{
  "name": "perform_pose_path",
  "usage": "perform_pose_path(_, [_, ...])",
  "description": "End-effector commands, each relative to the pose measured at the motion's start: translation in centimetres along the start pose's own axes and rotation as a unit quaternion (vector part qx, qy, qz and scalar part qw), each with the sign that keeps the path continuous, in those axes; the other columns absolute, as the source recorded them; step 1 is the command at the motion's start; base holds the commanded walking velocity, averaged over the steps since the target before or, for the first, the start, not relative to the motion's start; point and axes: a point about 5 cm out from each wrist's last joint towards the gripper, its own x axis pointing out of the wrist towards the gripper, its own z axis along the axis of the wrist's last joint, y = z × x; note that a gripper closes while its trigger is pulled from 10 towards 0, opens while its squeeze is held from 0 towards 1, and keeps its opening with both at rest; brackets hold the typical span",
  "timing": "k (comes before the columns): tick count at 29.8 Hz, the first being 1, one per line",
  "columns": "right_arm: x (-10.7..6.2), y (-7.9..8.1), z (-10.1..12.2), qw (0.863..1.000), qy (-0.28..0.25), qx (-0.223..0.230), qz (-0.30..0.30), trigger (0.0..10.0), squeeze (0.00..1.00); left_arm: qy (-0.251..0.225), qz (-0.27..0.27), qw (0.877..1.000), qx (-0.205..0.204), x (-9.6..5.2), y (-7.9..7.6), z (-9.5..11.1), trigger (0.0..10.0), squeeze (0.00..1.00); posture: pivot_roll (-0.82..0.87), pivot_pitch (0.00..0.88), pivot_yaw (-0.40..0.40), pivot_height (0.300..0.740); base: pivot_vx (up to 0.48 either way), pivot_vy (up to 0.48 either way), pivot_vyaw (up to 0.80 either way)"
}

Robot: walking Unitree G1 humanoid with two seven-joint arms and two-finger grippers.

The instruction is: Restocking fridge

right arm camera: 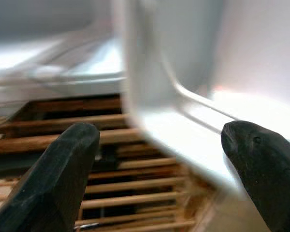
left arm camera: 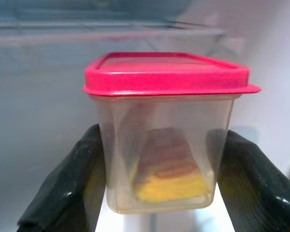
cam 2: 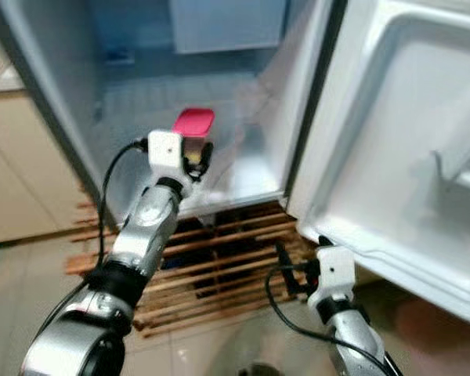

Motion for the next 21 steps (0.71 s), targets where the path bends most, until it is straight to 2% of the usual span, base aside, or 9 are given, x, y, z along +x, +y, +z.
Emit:
perform_pose_path(1, [0.2,0.5,0.4,1.000,-0.007,0.009,0.009,10.0,0.00,-0.016,0.018,1.000,0.002,0.3,0.3,0.6,10.0,0.00,-0.05,0.039,-0.003,0.740,0.000,0.000,0.00])
perform_pose_path(4, [0.1,0.6,0.4,1.000,-0.004,0.011,0.014,10.0,0.00,-0.010,0.022,1.000,-0.002,0.5,0.3,0.6,10.0,0.00,-0.05,0.050,-0.002,0.740,0.000,0.000,0.00])
perform_pose_path(6, [-0.7,0.7,0.3,1.000,0.002,0.011,0.021,10.0,0.00,0.002,0.037,0.999,0.009,1.2,0.4,0.7,10.0,0.00,-0.07,0.072,-0.004,0.740,0.000,0.000,0.00])
perform_pose_path(10, [-1.3,0.7,0.3,1.000,0.006,0.011,0.021,10.0,0.00,0.011,0.043,0.999,0.015,1.5,0.5,0.7,10.0,0.00,-0.09,0.093,-0.008,0.740,0.000,0.000,0.00])
perform_pose_path(15, [-4.0,0.5,0.2,1.000,0.023,0.010,0.016,10.0,0.00,0.031,0.058,0.997,0.028,2.0,1.2,0.4,10.0,0.00,-0.13,0.142,-0.015,0.740,0.000,0.000,0.00])
perform_pose_path(18, [-5.9,-0.1,-0.2,0.999,0.044,0.007,0.009,10.0,0.00,0.045,0.091,0.994,0.039,2.0,2.5,0.0,10.0,0.00,-0.16,0.175,-0.031,0.740,0.000,0.000,0.00])
perform_pose_path(21, [-6.4,-0.3,-0.2,0.999,0.051,0.004,0.010,10.0,0.00,0.057,0.124,0.989,0.055,1.8,3.5,-0.4,10.0,0.00,-0.17,0.184,-0.035,0.740,0.000,0.000,0.00])
